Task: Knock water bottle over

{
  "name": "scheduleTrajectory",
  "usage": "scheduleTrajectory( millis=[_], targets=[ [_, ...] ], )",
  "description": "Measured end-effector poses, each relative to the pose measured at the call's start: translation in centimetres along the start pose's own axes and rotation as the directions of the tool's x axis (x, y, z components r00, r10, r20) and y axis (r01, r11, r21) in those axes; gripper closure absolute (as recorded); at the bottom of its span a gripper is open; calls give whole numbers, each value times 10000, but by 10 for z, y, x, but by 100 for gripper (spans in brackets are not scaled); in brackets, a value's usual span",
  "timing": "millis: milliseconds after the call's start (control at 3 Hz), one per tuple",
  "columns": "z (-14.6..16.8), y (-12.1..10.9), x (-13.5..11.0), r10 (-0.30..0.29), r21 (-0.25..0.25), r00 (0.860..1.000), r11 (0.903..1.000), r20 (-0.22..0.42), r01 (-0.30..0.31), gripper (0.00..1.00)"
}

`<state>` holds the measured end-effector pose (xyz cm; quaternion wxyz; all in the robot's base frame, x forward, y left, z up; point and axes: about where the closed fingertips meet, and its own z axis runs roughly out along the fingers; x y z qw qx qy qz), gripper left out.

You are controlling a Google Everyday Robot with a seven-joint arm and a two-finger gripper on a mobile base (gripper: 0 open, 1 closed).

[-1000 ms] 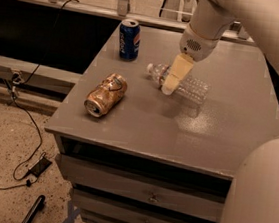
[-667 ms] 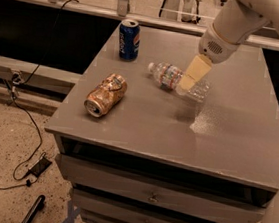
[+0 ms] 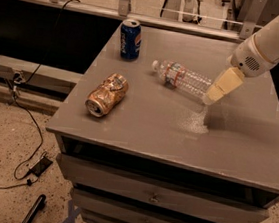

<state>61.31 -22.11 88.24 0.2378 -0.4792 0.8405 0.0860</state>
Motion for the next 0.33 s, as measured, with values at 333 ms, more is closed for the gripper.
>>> scheduleTrajectory(
  millis=[333],
  targets=[
    [0,0,0,0,-1,10000,10000,0,0,0]
  ],
)
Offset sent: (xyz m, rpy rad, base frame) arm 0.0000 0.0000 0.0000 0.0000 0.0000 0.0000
